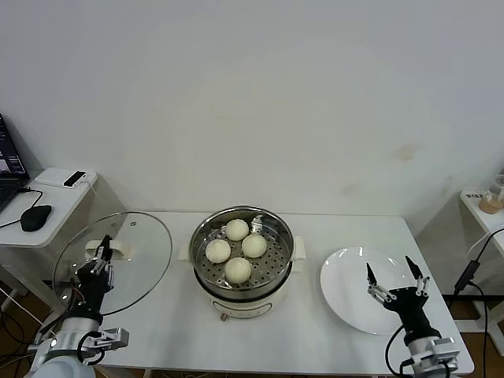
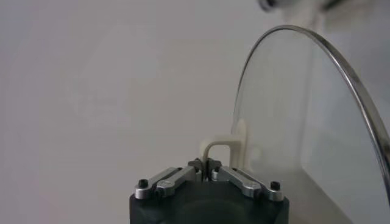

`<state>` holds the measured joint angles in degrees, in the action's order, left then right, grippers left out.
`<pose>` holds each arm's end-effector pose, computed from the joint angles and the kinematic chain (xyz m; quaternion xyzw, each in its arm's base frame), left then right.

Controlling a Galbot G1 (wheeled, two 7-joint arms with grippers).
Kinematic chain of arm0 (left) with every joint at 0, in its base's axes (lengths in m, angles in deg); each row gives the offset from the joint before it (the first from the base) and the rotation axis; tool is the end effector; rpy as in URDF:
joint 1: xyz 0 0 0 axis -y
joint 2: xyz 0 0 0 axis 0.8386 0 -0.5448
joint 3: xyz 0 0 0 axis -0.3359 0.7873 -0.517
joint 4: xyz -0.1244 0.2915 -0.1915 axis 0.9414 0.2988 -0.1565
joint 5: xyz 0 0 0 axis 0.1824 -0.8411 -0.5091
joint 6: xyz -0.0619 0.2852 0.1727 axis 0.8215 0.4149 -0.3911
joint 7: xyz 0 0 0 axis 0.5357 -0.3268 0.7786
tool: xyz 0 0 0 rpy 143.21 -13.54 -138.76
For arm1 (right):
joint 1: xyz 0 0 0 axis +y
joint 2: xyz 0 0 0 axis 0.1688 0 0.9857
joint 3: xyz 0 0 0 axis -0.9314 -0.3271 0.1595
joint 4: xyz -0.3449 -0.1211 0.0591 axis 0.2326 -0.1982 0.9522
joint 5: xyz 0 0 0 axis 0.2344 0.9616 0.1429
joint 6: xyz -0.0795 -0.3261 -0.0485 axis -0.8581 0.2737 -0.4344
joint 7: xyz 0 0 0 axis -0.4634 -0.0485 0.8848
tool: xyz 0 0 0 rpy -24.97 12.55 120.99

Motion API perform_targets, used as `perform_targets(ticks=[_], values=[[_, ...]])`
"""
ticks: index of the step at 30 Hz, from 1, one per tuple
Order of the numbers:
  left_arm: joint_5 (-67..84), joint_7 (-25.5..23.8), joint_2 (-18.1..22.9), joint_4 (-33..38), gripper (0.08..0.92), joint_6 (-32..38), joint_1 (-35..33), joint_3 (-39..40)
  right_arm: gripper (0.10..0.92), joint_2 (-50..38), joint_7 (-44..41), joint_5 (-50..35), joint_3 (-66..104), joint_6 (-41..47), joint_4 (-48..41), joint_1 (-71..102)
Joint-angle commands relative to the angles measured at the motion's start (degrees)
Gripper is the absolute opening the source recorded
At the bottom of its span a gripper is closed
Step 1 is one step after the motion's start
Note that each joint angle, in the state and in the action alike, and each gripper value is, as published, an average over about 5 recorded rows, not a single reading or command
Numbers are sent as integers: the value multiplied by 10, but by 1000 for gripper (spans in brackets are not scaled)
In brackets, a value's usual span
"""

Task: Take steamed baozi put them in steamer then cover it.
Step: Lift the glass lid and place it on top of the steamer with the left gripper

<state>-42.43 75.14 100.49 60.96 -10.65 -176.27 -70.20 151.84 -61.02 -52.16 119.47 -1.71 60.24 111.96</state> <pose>0.1742 0.1247 -0.2595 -0.0607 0.7248 0.6861 0.0111 0.1416 -0.1189 -0.3065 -0.0175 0.9932 -0.1138 0.0142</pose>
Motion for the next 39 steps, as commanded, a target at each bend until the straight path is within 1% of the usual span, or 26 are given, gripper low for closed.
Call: perform_targets(ticks=[1,4,8,12,16,21,25,33,36,39], values=[[65,40,-69,9,128,-48,104,141,823,8,0,61,-15,-8,-10,-3],[43,22,-64,4,128,-72,138,183,823,10,0,70,-28,-4,-13,-7],[4,-22,-42,6,128,-109,164,215,823,17,1,86,-52,6,-20,-16],[-31,-62,-18,19,128,-135,168,228,823,24,9,117,-76,22,-33,-26],[-88,-100,9,25,128,-148,162,239,823,32,24,156,-99,35,-50,-38],[-154,-141,49,2,128,-152,167,250,823,43,37,192,-133,46,-72,-54],[-184,-157,80,-31,128,-151,173,253,823,46,41,203,-155,54,-81,-63],[-238,-163,159,-80,128,-149,205,287,823,47,41,207,-172,61,-87,-71],[-257,-170,174,-92,128,-150,220,297,823,46,41,207,-173,61,-89,-72],[-267,-176,180,-101,128,-150,235,304,823,47,41,208,-173,61,-90,-71]])
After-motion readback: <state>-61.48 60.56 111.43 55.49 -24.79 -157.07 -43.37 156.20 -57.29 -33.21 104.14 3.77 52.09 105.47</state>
